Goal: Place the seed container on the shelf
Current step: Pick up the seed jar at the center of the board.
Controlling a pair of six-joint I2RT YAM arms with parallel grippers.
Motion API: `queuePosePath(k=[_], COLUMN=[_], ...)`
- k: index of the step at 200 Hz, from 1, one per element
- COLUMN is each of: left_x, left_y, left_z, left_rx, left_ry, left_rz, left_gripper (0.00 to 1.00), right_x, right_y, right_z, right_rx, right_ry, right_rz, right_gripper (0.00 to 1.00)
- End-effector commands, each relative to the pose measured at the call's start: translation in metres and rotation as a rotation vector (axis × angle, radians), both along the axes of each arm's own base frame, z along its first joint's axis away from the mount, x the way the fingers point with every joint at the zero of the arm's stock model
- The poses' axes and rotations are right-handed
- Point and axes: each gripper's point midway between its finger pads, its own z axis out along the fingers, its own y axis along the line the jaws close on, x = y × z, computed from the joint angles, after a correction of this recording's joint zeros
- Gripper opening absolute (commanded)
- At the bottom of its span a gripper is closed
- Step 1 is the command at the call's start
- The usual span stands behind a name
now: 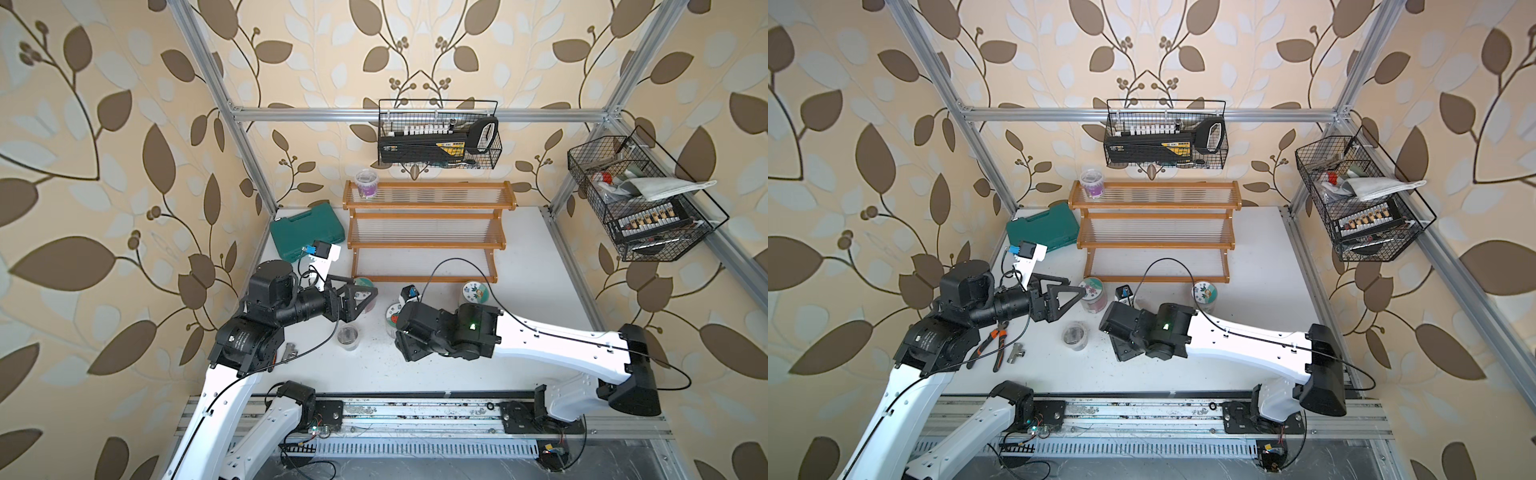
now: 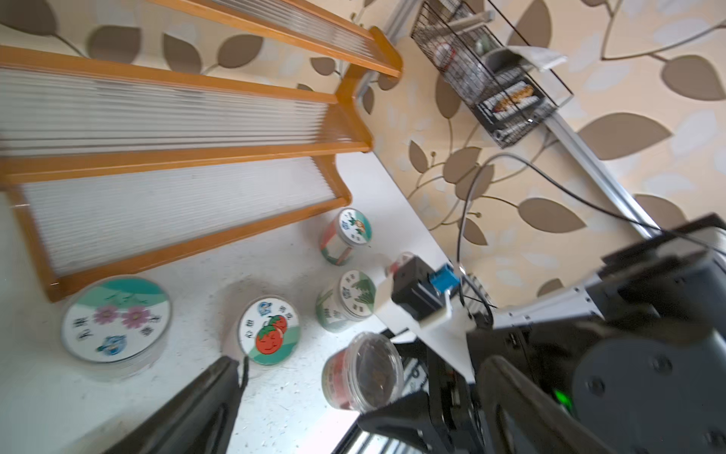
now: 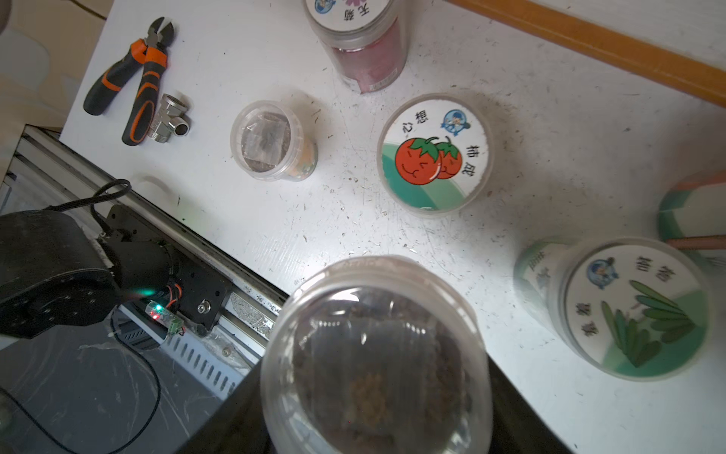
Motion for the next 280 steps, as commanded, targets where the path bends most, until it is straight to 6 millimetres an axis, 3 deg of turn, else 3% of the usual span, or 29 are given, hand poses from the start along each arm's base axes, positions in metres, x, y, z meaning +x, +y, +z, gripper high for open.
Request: queuePosePath(k=[1, 33, 49, 100, 153, 188, 280], left_x=[-0.012, -0.006, -0.013, -0.043, -0.039, -0.037, -0.034], left_y=[-0.017, -0.023, -0.034, -0.088, -0.139, -0.163, -0.190], left_z=[0.028, 0.019, 0.013, -0.026, -0.051, -0.048, -0.041], left_rx=[-0.110, -0.123, -0.111, 0.041, 0.109, 0.077, -0.011], left_ry=[-0.092, -0.134, -0.202, -0.412, -0.595, -0.714, -0.763], left_rz=[-0.159, -0.182, -0.228, -0.397, -0.383, -0.344, -0.361], left_gripper=[0.98, 0.98, 0.99, 0.98, 0.98, 0.98, 0.98], right_x=[-0.003, -0.002, -0.005, -0.003, -0.006, -0.007, -0.005], right_y=[-0.026, -0.051, -0.056, -0.090, -0.109, -0.113, -0.113], right_z=[0.023, 0.045, 0.048, 0.061, 0.072, 0.079, 0.086], right_rx=[-0.031, -0.007, 0.036, 0.080, 0.131, 0.162, 0.200], right_ry=[0.005, 0.018, 0.064, 0.085, 0.085, 0.081, 0.071], right_rz=[0.023, 0.025, 0.060, 0.014, -0.037, -0.066, -0.089], right_gripper=[0.60, 0.61, 0.62, 0.62, 0.62, 0.62, 0.62])
